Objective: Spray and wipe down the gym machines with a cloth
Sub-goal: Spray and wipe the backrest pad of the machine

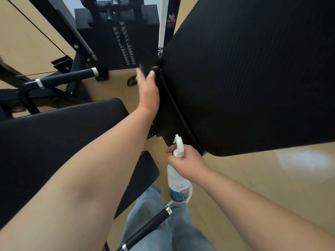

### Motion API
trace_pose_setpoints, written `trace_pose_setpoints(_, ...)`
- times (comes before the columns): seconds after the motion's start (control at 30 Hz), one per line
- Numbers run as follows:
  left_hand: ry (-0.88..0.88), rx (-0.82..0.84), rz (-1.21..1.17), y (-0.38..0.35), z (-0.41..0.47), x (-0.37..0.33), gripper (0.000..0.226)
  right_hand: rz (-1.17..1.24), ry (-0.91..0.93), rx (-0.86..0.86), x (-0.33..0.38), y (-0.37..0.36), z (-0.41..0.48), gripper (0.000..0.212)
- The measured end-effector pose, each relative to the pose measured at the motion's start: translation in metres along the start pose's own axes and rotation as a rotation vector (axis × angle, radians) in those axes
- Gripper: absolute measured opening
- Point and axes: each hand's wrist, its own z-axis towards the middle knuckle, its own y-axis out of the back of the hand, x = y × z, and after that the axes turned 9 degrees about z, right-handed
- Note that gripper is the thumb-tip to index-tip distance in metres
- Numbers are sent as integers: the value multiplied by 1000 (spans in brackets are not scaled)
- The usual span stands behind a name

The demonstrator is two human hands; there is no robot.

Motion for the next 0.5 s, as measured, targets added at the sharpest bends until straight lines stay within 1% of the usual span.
trace_pose_setpoints(0.07, -143, -29, 66, -5, 3, -11, 68, 35, 17, 21, 7, -3, 7, 27)
trace_pose_setpoints(0.13, -182, -52, 122, -8, 13, -8, 54, 63, 28, 32, 13, -6, 11, 26)
trace_pose_setpoints(0.2, -97, -85, 149, -4, 23, 3, 47, 57, 38, 44, 16, -7, 14, 26)
trace_pose_setpoints(0.3, 110, -113, 134, 3, 40, 25, 61, 52, 58, 57, 14, -6, 23, 35)
trace_pose_setpoints(0.37, 185, -133, 69, 4, 45, 37, 69, 70, 49, 59, 9, -5, 31, 38)
trace_pose_setpoints(0.4, 220, -146, 26, 5, 48, 43, 70, 68, 45, 60, 7, -5, 33, 37)
trace_pose_setpoints(0.5, 310, -210, -40, 6, 49, 53, 58, 16, 49, 73, 0, -7, 34, 34)
